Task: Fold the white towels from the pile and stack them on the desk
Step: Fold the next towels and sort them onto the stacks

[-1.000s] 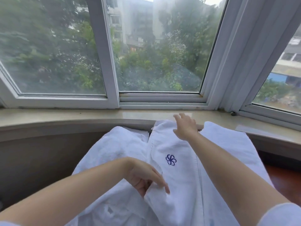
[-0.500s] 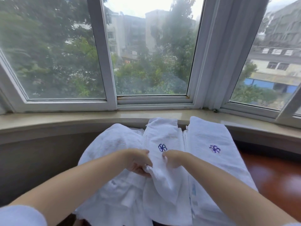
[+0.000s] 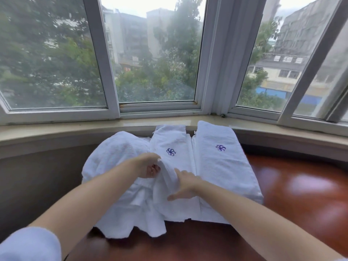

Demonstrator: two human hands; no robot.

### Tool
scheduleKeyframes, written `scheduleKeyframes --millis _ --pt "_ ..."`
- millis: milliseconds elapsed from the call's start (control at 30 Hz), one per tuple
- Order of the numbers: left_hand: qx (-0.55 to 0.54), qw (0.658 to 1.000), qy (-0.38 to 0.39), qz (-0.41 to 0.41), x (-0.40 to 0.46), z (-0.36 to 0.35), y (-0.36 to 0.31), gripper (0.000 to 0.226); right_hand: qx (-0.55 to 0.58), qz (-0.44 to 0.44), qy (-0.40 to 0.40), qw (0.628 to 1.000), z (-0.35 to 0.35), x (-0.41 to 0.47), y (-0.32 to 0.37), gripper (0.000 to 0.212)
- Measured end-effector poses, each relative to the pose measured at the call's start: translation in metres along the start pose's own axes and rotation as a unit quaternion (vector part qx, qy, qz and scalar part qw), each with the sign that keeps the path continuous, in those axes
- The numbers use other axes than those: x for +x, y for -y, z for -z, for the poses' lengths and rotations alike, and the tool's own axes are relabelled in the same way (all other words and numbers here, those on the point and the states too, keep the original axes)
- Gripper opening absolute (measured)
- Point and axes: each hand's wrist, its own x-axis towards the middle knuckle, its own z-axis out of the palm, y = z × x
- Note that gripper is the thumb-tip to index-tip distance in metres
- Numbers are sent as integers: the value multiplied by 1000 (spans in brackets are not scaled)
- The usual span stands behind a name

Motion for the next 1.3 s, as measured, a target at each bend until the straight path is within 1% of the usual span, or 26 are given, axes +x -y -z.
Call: scheduleKeyframes --millis 33,67,100,133,167,200,233,267,300,333,367,400,433,467,500,533,567,667,733,833,867,1033,1100,1200,1233,1300 --pt "-25 1000 6 -9 -3 -2 -1 34 2 -10 -56 998 -4 -4 1 94" --pt "-34 999 12 -17 -5 -3 -3 36 -4 -15 -111 994 -4 -10 3 72" --pt "-25 999 15 -22 -9 -3 -5 38 -18 -13 -182 983 -1 -17 6 51" --pt "-12 999 13 -27 -13 -1 -9 43 -49 -8 -267 963 4 -23 7 37" --pt "8 999 10 -30 -17 0 -14 45 -98 1 -357 929 11 -28 7 29" --pt "36 999 9 -36 -20 3 -18 44 -132 9 -421 897 19 -35 8 29" --pt "73 997 10 -40 -23 5 -20 40 -160 19 -471 867 27 -41 8 32" --pt "109 993 16 -43 -25 7 -20 36 -177 28 -479 860 33 -45 9 32" --pt "136 990 23 -41 -27 9 -19 33 -174 40 -436 882 37 -49 9 28" --pt "159 986 29 -35 -28 9 -15 27 -150 45 -357 921 38 -51 9 25" --pt "182 983 33 -21 -28 9 -9 18 -126 54 -242 961 37 -51 8 28" --pt "206 978 40 -2 -30 7 -1 6 -78 52 -95 991 34 -52 7 32" --pt "228 973 46 13 -28 6 8 7 -29 29 50 998 31 -54 7 35" --pt "249 967 50 21 -24 4 16 15 18 2 155 988 28 -55 8 38" --pt "255 965 53 21 -20 1 21 17 58 -18 208 976 24 -54 8 42" --pt "254 965 54 24 -17 0 24 15 83 -29 216 972 24 -54 9 45" --pt "259 964 54 28 -16 -2 26 13 87 -27 189 978 26 -53 10 44" --pt "320 945 49 44 -14 1 24 11 19 2 35 999 36 -42 8 36" --pt "367 928 48 52 -11 4 20 10 -9 2 -7 1000 40 -31 6 35" --pt "373 928 9 11 5 3 8 29 -9 -16 -21 1000 45 -11 1 37" --pt "372 928 -10 -15 12 2 4 30 -1 -19 -25 999 47 -3 -1 38" --pt "361 919 -98 -125 52 0 -21 10 38 -31 -54 997 59 39 -13 42" --pt "353 914 -122 -156 70 4 -30 11 53 -33 -63 996 63 57 -18 44" --pt "319 929 -121 -141 91 10 -38 23 74 -44 -69 994 64 79 -22 48" --pt "305 936 -115 -134 99 11 -39 22 79 -49 -69 993 64 87 -23 48" --pt "323 931 -108 -132 114 12 -45 20 93 -61 -68 991 64 102 -26 48"
